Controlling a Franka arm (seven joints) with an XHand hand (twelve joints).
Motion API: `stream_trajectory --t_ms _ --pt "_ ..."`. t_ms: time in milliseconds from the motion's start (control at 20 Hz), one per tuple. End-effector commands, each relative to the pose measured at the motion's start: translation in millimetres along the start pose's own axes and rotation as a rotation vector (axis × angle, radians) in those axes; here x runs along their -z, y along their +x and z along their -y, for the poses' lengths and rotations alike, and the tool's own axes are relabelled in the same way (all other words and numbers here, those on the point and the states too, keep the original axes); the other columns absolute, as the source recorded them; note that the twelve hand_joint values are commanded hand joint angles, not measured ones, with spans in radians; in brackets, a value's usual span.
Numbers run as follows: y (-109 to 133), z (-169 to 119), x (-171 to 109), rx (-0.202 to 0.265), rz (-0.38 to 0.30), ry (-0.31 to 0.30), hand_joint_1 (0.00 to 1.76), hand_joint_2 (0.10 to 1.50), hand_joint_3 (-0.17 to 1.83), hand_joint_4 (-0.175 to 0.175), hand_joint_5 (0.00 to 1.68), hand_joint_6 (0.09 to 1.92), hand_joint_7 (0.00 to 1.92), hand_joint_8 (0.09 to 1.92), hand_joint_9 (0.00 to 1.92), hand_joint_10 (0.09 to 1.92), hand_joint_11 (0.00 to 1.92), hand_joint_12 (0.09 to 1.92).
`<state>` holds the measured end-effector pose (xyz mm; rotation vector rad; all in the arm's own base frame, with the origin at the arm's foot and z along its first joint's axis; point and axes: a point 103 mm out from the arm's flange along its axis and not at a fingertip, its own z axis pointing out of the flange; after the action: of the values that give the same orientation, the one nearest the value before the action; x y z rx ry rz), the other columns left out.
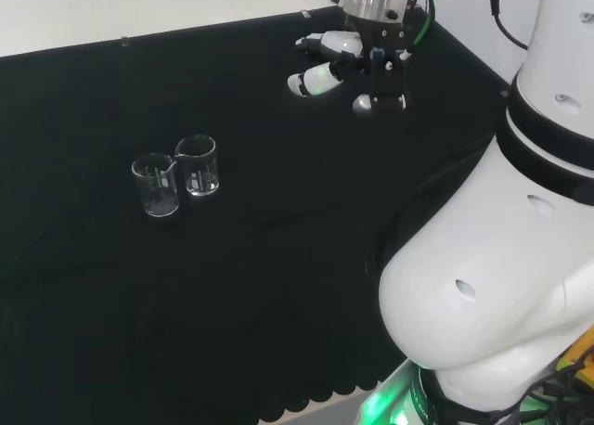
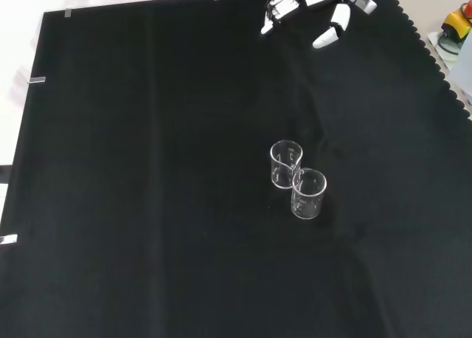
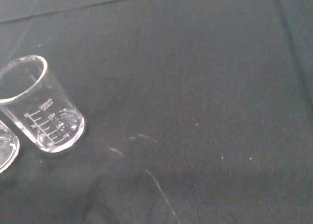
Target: Pick up the beaker on the right.
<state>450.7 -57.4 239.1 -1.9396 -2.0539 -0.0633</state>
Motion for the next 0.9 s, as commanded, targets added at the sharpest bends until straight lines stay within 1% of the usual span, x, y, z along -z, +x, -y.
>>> stream_trajectory --t_ms 50,300,550,700,900 --pt "-8 -27 -29 0.077 -0.077 0.006 0.48 0.67 0.84 -0.043 0.21 0.09 0.16 0.58 0.23 0.64 0.00 1.04" --pt "-11 -37 -47 0.105 -0.097 0.027 0.51 0.60 0.85 -0.046 0.22 0.09 0.17 0.59 0.26 0.65 0.00 1.06" --pt "-15 -44 -59 0.140 -0.138 0.035 0.52 0.57 0.86 -0.047 0.23 0.09 0.18 0.59 0.26 0.65 0.00 1.07" --pt "-16 -47 -64 0.175 -0.216 0.025 0.57 0.55 0.85 -0.048 0.23 0.09 0.18 0.59 0.27 0.65 0.00 1.07" --pt "-16 -52 -69 0.209 -0.250 0.017 0.62 0.52 0.87 -0.049 0.24 0.09 0.18 0.60 0.28 0.64 0.00 1.09"
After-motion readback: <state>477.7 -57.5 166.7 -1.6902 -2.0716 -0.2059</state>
